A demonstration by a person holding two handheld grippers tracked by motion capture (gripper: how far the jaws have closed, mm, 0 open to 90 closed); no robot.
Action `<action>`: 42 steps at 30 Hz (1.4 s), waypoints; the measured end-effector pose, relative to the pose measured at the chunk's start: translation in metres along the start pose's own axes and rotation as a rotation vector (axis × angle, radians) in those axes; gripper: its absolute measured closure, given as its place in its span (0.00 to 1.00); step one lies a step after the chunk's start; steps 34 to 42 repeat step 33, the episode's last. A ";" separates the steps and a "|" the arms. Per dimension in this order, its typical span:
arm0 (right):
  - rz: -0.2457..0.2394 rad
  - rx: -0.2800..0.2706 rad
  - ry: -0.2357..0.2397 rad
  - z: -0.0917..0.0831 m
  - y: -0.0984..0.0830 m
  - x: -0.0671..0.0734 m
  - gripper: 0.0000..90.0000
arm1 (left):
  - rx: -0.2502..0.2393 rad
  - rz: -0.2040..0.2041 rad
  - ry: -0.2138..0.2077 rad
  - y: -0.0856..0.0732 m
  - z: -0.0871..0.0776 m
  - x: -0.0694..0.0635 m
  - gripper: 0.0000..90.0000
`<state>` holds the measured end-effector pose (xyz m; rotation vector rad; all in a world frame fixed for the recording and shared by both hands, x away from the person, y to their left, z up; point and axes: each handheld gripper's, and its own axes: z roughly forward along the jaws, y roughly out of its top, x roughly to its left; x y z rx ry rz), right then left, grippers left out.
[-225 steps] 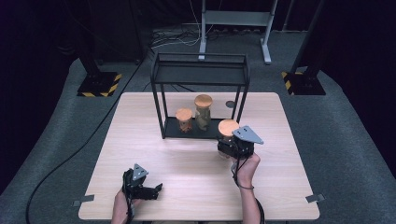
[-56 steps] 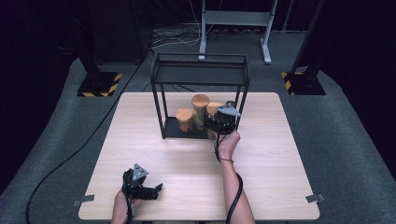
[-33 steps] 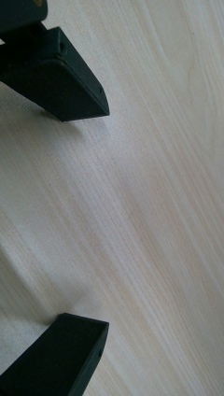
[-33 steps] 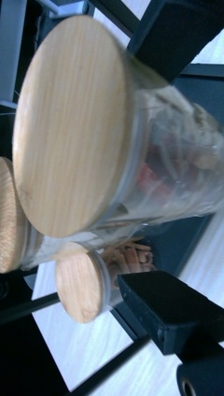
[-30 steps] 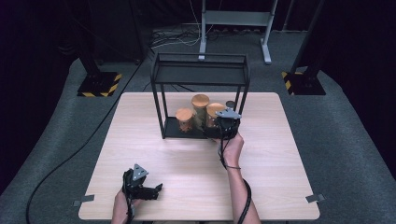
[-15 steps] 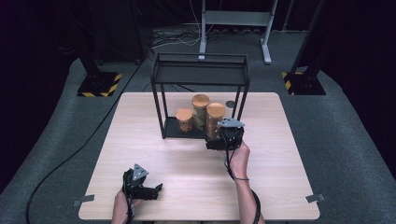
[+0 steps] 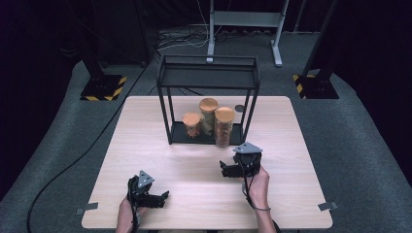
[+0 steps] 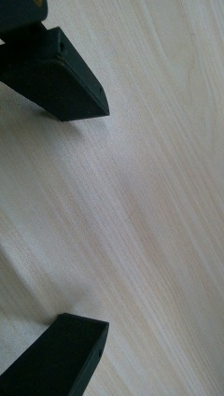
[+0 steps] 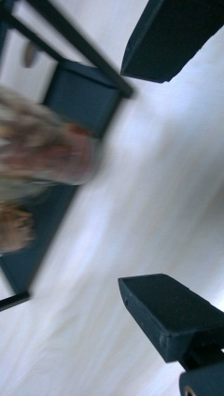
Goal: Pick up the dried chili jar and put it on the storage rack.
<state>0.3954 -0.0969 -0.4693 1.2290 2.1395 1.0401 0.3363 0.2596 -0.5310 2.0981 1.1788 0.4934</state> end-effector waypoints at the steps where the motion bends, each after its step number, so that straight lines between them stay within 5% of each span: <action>1: 0.008 0.009 0.008 0.000 -0.007 -0.001 0.01 | 0.000 0.000 0.000 0.000 0.000 0.000 0.00; 10: 0.038 0.058 0.043 -0.008 -0.061 -0.006 0.01 | 0.000 0.001 0.000 0.000 0.000 0.000 0.00; 16: 0.037 0.070 0.037 -0.009 -0.081 -0.006 0.01 | 0.001 0.001 -0.001 0.000 0.000 0.000 0.00; 23: -0.015 0.119 0.045 -0.005 -0.080 -0.002 0.00 | 0.000 0.004 -0.004 0.000 0.000 0.000 0.00; 42: -0.020 0.121 0.046 -0.006 -0.080 -0.001 0.00 | -0.001 0.007 -0.006 0.000 0.000 0.000 0.00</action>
